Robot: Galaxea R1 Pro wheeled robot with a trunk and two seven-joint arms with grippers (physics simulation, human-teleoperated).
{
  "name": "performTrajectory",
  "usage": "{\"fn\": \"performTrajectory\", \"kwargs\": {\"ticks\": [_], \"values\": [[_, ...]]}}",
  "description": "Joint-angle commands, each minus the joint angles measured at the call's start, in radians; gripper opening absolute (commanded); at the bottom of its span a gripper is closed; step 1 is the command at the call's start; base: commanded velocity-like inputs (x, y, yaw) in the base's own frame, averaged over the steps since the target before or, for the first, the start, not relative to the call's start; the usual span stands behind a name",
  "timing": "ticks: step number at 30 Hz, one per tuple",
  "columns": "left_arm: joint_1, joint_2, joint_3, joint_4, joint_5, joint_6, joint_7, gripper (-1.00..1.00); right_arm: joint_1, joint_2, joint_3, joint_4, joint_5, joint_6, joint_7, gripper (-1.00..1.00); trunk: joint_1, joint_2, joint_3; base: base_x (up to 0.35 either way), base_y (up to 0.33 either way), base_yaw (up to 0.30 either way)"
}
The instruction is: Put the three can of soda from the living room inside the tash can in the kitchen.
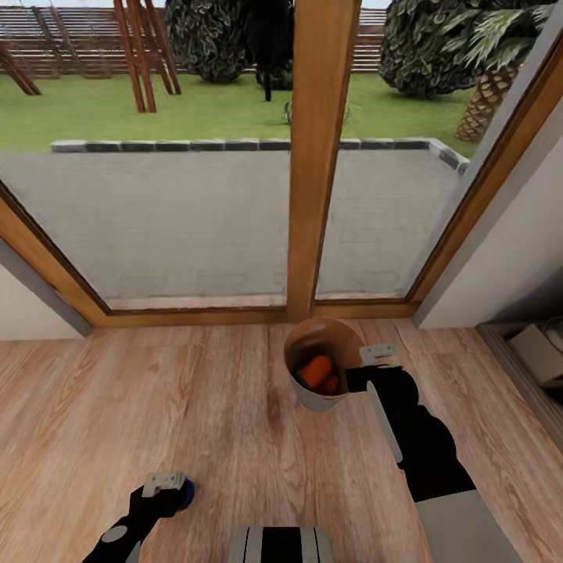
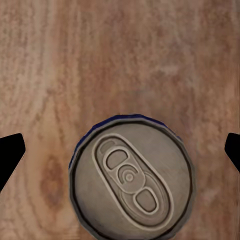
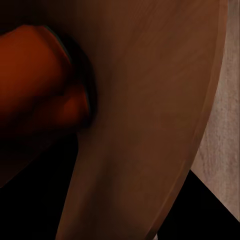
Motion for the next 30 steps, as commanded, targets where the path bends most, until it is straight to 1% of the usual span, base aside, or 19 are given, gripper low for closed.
{"fn": "performTrajectory", "kwargs": {"ticks": [1,11,15,30], "values": [[0.000,0.000,0.000,0.000,0.000,0.000,0.000,1.00,0.000,0.000,0.000,0.000,-0.007,-0.001,0.003,-1.00,0.000,0.000,0.000,0.119,0.000,0.000],[0.000,0.000,0.000,0.000,0.000,0.000,0.000,1.00,0.000,0.000,0.000,0.000,-0.007,-0.001,0.003,-1.00,0.000,0.000,0.000,0.035,0.000,0.000],[0.000,0.000,0.000,0.000,0.000,0.000,0.000,1.00,-0.001,0.000,0.000,0.000,-0.007,-0.001,0.003,-1.00,0.002,-0.001,-0.015,0.002,0.000,0.000],[0.000,0.000,0.000,0.000,0.000,0.000,0.000,1.00,0.000,0.000,0.000,0.000,-0.007,-0.001,0.003,-1.00,0.002,-0.001,-0.019,0.000,0.000,0.000]]}}
